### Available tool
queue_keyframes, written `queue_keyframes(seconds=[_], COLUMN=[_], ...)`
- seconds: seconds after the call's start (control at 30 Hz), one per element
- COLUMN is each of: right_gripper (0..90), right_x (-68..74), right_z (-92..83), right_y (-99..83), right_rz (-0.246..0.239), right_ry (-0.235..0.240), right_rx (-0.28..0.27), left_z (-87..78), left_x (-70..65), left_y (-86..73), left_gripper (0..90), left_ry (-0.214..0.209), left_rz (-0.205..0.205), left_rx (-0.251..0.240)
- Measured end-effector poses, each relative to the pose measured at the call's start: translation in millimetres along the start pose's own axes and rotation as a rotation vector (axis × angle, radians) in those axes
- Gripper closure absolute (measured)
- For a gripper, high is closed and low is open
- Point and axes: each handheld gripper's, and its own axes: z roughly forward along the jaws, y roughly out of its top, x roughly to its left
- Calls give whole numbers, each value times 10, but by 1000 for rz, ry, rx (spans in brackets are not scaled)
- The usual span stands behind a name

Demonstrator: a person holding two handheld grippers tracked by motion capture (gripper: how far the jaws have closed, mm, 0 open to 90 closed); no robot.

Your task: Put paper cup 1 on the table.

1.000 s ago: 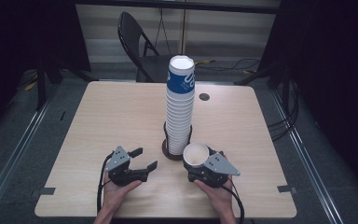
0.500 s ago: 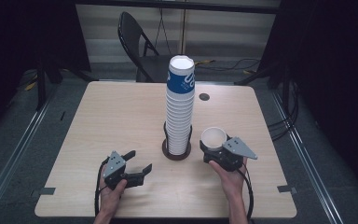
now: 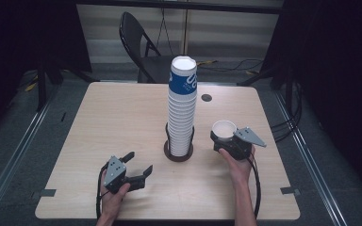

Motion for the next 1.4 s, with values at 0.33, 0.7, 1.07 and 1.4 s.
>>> queue_keyframes(seconds=[0.33, 0.7, 1.07, 1.4], right_gripper=[170, 170, 164, 148], right_x=[-34, 100, 120, 58], right_z=[281, 541, 563, 466], right_y=[-125, -100, -184, -200], right_rz=[41, 23, 25, 5], right_ry=[9, 55, 54, 51], right_rx=[3, 32, 52, 120], left_z=[-6, -9, -18, -26], left_x=[-12, -19, -54, -52], left_y=[-3, -3, -10, -14], left_gripper=[158, 163, 163, 163], left_ry=[15, 14, 33, 36], left_rz=[7, 17, 42, 33], left_rx=[-7, -6, -20, -28])
